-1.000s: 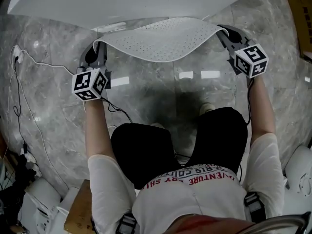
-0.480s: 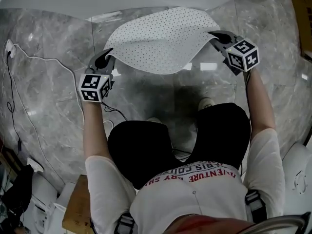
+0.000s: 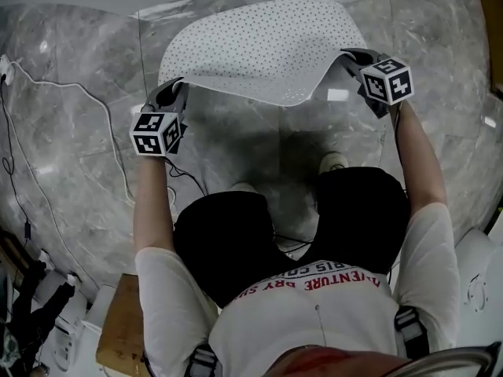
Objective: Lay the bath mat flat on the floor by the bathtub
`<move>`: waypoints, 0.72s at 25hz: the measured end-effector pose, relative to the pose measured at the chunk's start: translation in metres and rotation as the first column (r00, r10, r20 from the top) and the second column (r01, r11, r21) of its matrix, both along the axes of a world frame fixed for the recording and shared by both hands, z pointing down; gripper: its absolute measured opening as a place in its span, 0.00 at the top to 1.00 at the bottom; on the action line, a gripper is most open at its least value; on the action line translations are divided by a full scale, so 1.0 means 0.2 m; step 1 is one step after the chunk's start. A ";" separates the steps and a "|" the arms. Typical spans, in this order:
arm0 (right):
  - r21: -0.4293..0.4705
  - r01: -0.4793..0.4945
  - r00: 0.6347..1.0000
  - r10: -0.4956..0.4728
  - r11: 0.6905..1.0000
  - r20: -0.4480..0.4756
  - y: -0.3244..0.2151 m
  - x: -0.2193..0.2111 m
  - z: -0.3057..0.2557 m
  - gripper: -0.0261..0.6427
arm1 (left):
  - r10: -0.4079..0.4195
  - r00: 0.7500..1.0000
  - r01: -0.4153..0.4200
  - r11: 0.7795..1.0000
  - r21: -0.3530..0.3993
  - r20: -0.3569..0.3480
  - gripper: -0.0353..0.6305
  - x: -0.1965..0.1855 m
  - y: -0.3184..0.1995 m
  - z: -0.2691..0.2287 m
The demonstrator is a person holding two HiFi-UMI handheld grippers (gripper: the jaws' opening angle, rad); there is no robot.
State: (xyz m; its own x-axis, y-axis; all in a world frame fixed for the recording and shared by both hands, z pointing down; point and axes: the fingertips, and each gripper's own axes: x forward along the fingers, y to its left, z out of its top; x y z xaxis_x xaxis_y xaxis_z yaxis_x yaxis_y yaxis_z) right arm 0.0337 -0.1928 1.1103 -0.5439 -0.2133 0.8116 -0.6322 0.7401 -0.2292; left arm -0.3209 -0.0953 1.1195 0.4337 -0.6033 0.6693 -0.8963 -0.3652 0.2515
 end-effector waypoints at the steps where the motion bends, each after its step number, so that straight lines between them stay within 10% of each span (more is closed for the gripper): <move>1: 0.008 -0.018 1.000 0.018 1.000 -0.023 0.00 0.01 0.03 0.94 | -0.033 0.999 0.033 0.999 0.011 -0.015 0.92 0.00 -0.01 0.01; 8: -0.116 -0.154 0.987 0.148 0.981 -0.058 0.07 0.00 0.29 0.94 | -0.064 0.998 0.064 0.998 0.007 -0.030 0.91 0.04 -0.02 0.12; 18: -0.245 0.008 0.970 -0.067 0.970 -0.235 0.37 0.18 0.46 0.89 | -0.018 0.994 -0.008 0.970 -0.245 -0.103 0.86 0.09 0.29 0.27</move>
